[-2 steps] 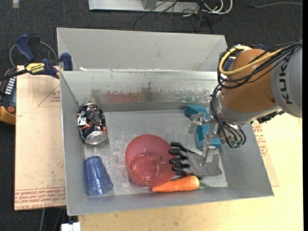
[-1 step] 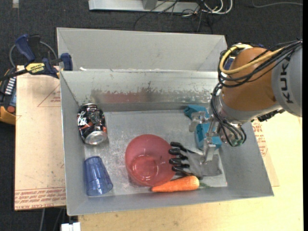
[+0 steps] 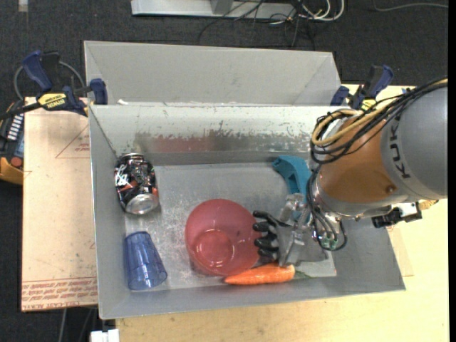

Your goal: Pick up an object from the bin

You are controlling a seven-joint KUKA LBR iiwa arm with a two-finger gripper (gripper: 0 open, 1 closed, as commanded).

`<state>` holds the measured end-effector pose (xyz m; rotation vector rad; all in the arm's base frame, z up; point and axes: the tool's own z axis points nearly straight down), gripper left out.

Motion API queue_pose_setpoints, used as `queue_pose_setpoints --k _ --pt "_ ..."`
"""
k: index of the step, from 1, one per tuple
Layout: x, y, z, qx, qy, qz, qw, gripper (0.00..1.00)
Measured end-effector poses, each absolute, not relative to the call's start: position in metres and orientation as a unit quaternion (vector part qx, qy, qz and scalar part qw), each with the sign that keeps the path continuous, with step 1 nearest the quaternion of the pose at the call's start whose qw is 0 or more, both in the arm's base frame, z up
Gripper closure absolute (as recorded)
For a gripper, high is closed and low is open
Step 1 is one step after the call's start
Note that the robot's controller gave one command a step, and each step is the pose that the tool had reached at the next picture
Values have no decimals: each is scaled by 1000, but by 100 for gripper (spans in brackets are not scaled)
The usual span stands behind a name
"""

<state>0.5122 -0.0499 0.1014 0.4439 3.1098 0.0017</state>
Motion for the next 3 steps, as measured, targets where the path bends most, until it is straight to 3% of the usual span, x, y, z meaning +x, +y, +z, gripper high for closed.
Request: queue_pose_setpoints --k 1,2,3 --pt "494 -90 122 189 982 0 2 0" --pt "525 -7 99 186 983 2 0 0" --pt "503 -107 73 189 982 11 5 0"
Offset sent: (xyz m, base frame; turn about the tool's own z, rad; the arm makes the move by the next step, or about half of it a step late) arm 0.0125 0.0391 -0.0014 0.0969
